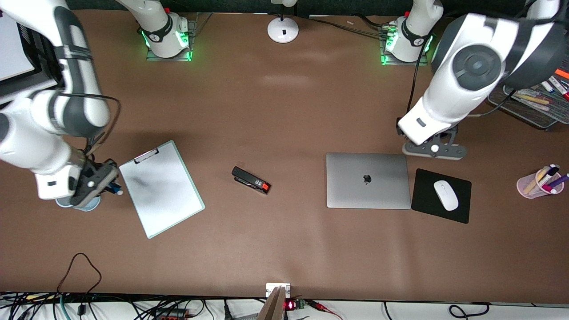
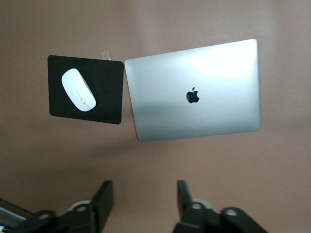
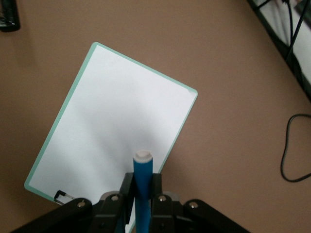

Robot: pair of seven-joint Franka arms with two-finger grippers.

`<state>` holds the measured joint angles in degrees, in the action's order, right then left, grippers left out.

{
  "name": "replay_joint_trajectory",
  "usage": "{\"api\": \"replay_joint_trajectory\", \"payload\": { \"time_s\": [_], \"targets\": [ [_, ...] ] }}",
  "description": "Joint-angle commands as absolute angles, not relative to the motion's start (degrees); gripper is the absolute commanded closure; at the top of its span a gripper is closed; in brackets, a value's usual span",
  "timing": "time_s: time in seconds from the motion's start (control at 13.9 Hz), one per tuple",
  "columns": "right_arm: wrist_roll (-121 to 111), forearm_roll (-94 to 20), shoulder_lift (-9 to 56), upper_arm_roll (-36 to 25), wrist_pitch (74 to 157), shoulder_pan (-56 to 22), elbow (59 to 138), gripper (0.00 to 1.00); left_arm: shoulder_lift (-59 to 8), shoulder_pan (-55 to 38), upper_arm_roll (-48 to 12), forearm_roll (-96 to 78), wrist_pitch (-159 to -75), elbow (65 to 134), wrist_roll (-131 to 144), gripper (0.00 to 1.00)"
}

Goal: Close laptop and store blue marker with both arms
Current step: 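Lift the marker with the right gripper while the left gripper withdraws, then carry the blue marker over the mesh pen cup with the right gripper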

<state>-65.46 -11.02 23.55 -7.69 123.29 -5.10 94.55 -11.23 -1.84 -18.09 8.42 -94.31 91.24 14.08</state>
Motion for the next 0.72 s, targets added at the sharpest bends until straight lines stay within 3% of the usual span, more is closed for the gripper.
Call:
{"api": "replay_joint_trajectory", "payload": {
  "time_s": [0.0, 0.36, 0.65],
  "targets": [
    [-78.0, -15.8, 23.9, -7.2, 118.8, -1.3, 90.9, 0.99, -9.9, 0.0, -18.5, 6.3, -92.4, 89.5, 12.0, 0.00],
    [-97.5, -26.4, 25.0, -7.3, 107.6, 4.5, 85.4, 0.99, -9.5, 2.7, -17.7, 4.7, -86.5, 81.8, 5.0, 0.00],
    [-107.9, -32.0, 27.5, -7.2, 99.2, 8.7, 81.8, 0.99, -5.5, 5.5, -13.9, 1.9, -86.7, 83.2, 0.2, 0.00]
  ]
}}
